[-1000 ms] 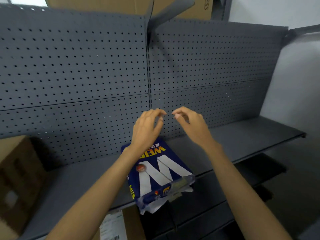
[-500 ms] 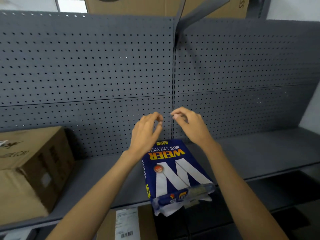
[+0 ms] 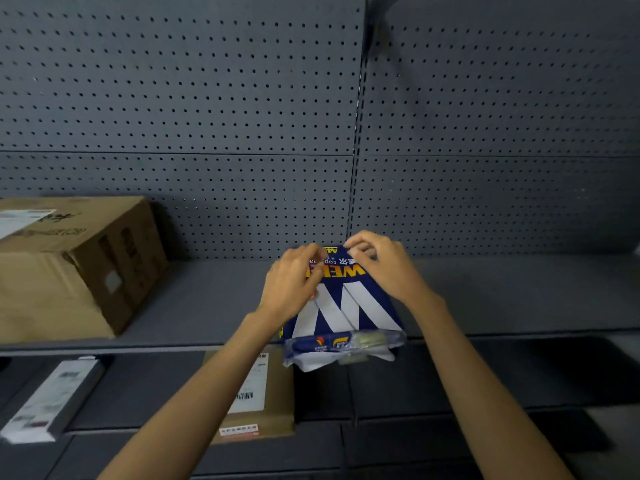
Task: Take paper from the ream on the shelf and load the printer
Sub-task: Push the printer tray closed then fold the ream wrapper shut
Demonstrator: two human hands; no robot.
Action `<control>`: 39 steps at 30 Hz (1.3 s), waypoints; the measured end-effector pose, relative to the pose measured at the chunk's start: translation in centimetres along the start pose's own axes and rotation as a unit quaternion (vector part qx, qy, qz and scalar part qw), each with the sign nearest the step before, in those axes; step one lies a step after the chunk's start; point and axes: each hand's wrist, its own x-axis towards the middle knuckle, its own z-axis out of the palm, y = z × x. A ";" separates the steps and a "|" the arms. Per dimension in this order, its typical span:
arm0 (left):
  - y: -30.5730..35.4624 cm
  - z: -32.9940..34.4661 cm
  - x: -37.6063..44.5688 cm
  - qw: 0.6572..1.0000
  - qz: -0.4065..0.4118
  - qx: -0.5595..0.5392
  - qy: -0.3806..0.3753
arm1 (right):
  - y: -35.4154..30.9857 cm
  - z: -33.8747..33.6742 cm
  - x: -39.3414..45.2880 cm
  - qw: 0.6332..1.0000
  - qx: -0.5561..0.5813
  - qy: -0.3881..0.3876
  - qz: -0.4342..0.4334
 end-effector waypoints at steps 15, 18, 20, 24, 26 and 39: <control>-1.5 5.2 -9.1 0.988 -0.095 0.028 -0.117 | 7.0 2.8 -7.6 0.974 -0.027 -0.200 0.100; -1.9 5.1 -9.9 0.988 -0.099 0.026 -0.118 | 7.5 3.4 -8.6 0.979 -0.039 -0.183 0.086; -2.0 4.9 -10.1 0.988 -0.095 0.029 -0.118 | 7.6 3.6 -9.1 0.984 -0.045 -0.160 0.069; -2.4 4.4 -10.8 0.988 -0.094 0.042 -0.113 | 8.1 3.8 -10.0 0.987 -0.087 -0.131 0.020; -2.9 4.1 -11.3 0.990 -0.078 0.039 -0.111 | 8.2 3.3 -10.4 0.981 -0.134 -0.139 -0.008; -6.1 1.1 -12.2 0.970 0.053 0.056 -0.230 | 9.4 1.3 -11.2 0.967 -0.174 -0.182 -0.051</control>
